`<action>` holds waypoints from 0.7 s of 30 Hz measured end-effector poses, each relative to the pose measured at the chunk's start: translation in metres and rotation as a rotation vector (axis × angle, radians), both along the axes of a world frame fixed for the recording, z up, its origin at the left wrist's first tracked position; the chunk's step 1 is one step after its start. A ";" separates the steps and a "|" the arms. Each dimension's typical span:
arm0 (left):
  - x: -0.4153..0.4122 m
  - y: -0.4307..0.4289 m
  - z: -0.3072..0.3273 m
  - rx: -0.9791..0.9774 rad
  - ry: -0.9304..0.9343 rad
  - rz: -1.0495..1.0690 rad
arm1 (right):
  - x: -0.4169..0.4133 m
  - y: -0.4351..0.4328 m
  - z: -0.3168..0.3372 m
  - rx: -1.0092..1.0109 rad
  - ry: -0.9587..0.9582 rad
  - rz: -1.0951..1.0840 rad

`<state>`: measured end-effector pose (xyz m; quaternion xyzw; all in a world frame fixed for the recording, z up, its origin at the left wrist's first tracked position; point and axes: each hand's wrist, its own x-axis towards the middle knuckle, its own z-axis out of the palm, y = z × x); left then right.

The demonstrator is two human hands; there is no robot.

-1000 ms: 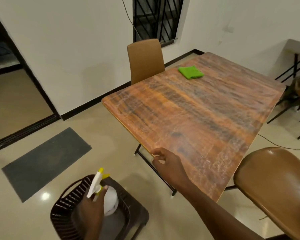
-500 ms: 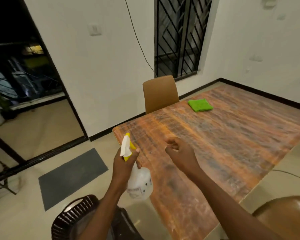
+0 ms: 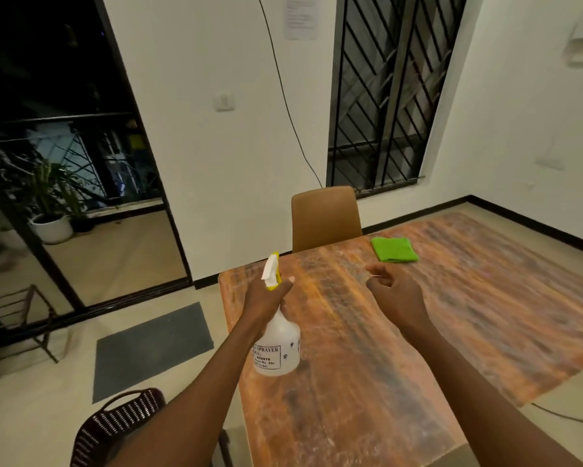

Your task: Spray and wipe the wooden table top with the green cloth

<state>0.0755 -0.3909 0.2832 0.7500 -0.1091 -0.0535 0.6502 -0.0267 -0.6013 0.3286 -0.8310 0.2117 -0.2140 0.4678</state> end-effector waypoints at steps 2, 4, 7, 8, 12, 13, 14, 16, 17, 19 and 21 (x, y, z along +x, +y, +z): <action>0.010 -0.008 0.006 0.011 -0.001 0.011 | 0.012 -0.011 0.006 -0.027 -0.006 0.004; 0.022 -0.015 0.007 0.038 0.003 -0.001 | 0.024 -0.018 0.009 -0.032 0.009 -0.002; 0.042 -0.028 0.006 0.063 0.019 -0.011 | 0.044 -0.033 0.014 -0.075 0.066 -0.009; 0.046 -0.032 0.007 0.072 0.017 -0.004 | 0.050 -0.040 0.016 -0.092 0.080 -0.031; 0.063 -0.051 -0.006 0.111 0.054 0.047 | 0.076 -0.072 0.001 -0.134 0.140 -0.135; 0.066 -0.056 -0.009 0.121 0.069 0.066 | 0.080 -0.079 -0.006 -0.131 0.169 -0.153; 0.068 -0.062 -0.009 0.133 0.089 0.084 | 0.084 -0.089 -0.013 -0.131 0.196 -0.165; 0.076 -0.076 -0.009 0.150 0.113 0.101 | 0.093 -0.110 -0.025 -0.139 0.226 -0.179; 0.081 -0.085 -0.010 0.147 0.110 0.100 | 0.099 -0.122 -0.030 -0.144 0.233 -0.184; 0.092 -0.099 -0.010 0.149 0.102 0.102 | 0.112 -0.144 -0.040 -0.166 0.242 -0.183; 0.104 -0.114 -0.012 0.159 0.095 0.108 | 0.130 -0.169 -0.053 -0.173 0.262 -0.181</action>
